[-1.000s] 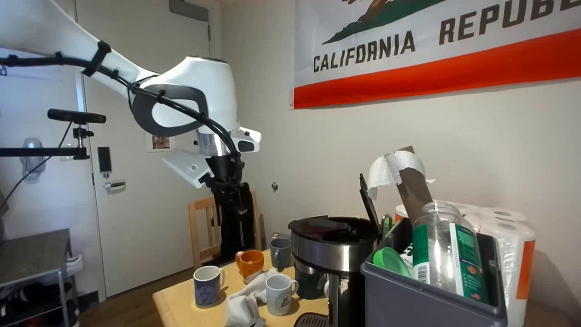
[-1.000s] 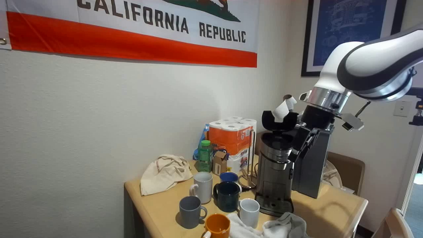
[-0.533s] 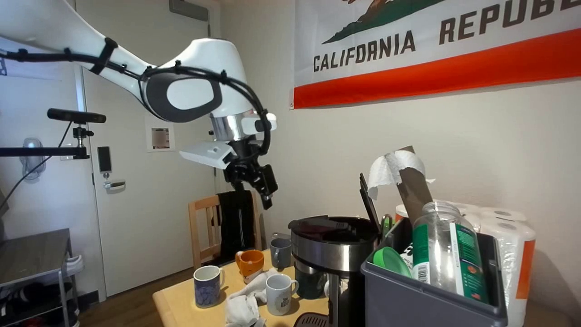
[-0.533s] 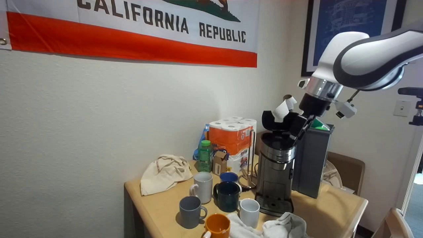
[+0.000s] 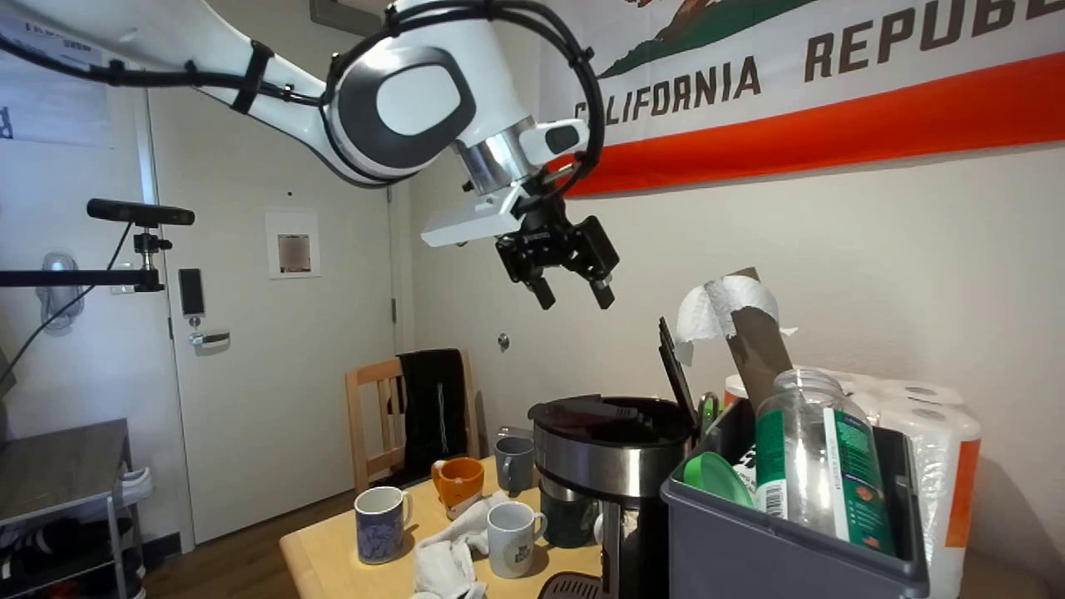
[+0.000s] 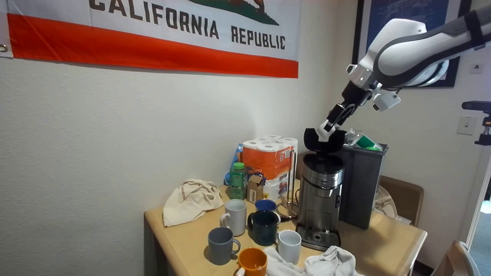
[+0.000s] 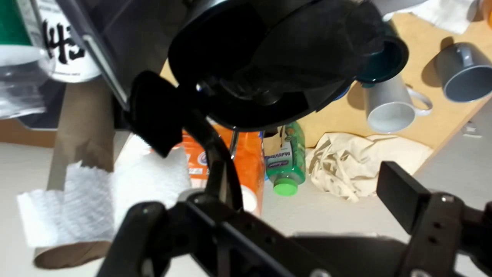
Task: Close the coffeemaker
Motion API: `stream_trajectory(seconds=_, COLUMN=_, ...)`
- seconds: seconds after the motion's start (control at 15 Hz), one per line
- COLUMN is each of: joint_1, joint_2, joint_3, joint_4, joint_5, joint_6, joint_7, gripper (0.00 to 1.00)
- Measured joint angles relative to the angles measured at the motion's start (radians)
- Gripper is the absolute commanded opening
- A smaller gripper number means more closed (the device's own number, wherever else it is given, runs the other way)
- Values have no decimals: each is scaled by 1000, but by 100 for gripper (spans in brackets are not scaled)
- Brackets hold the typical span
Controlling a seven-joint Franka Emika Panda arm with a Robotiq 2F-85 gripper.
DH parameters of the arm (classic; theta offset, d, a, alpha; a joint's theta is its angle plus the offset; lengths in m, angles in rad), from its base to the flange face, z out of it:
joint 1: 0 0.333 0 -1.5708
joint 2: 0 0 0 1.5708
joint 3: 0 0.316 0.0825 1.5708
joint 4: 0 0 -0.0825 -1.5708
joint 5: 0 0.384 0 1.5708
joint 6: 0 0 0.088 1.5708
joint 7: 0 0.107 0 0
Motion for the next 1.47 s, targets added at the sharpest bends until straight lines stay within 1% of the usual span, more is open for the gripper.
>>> stream_trajectory(seconds=0.2, joint_1=-29, joint_2=50, joint_3=-2, joint_4=58, joint_5=-40, joint_6=54, joint_7=26, gripper=100)
stream_trajectory(seconds=0.4, joint_1=-59, joint_2=88, joint_3=-6, joint_4=91, joint_5=-90, joint_6=96, joint_7=83, gripper=100)
stream_trajectory(seconds=0.6, joint_1=-83, joint_2=118, joint_3=-15, joint_4=107, joint_5=-114, joint_6=107, joint_7=141, gripper=100)
stream_trajectory(seconds=0.8, joint_1=-99, joint_2=145, joint_3=-22, joint_4=108, joint_5=-112, joint_6=107, joint_7=183, gripper=100)
stream_trajectory(seconds=0.93, joint_1=-103, joint_2=165, joint_3=-29, joint_4=107, joint_5=-75, joint_6=107, joint_7=198, gripper=100)
stream_trajectory(seconds=1.47, joint_1=-101, joint_2=239, joint_3=-27, joint_4=106, joint_5=194, joint_6=108, joint_7=189, gripper=100)
